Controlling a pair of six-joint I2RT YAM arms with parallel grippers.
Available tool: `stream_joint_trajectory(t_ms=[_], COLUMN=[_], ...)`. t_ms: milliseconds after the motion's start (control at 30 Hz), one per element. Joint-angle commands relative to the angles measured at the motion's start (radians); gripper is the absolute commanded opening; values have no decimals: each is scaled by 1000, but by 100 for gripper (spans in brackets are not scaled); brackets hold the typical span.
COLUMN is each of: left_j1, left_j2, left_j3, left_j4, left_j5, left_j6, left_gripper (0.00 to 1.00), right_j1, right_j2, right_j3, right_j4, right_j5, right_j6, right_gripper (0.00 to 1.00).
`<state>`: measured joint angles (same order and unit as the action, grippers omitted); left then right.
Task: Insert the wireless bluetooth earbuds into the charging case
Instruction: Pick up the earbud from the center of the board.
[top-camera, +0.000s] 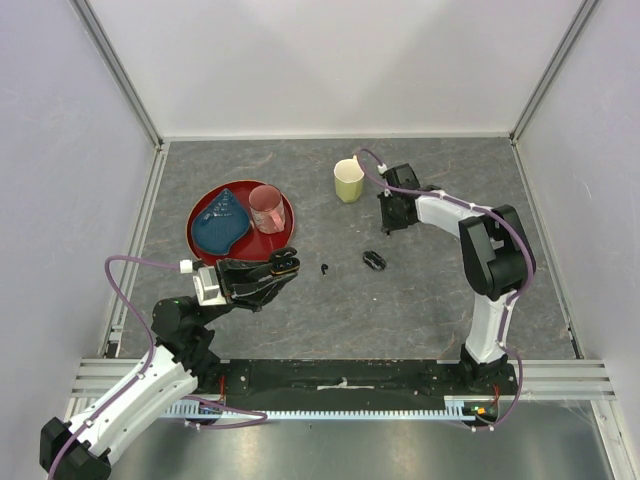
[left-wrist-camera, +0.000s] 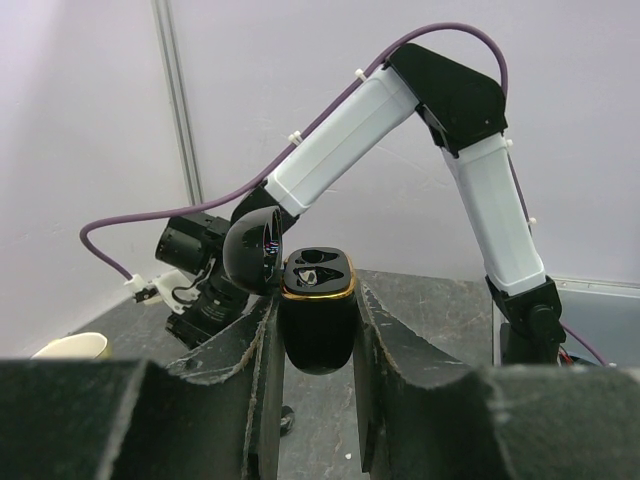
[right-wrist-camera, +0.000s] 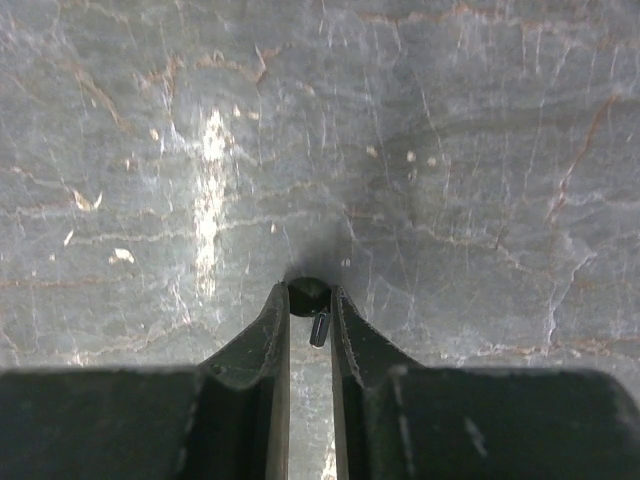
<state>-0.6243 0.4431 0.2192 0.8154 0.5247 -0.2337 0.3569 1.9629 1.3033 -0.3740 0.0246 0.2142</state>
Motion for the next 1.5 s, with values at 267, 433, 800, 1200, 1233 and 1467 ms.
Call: stream_joint_trajectory(t_ms=[267, 433, 800, 1200, 1233, 1467], left_j1=[-5, -5, -5, -5, -5, -5], left_j2=[2, 12, 32, 52, 51, 48], left_j3=[0, 2, 8, 9, 8, 3], left_j4=[22, 27, 30, 39, 38, 38], left_j5=[-26, -22, -20, -20, -20, -29], left_j6=[27, 19, 13, 10, 10, 8], left_gripper=[2, 2, 2, 2, 2, 2], right_j1=[11, 16, 19, 39, 39, 42], right_j2=[-241, -288, -295, -240, -239, -225], right_j3=[-288, -370, -358, -328, -331, -335], right_j4=[14, 15, 23, 6, 7, 18], right_j5=[44, 87, 67, 97, 98, 107], right_j6=[134, 169, 123, 50, 53, 86], right_gripper=[18, 27, 43, 41, 40, 38])
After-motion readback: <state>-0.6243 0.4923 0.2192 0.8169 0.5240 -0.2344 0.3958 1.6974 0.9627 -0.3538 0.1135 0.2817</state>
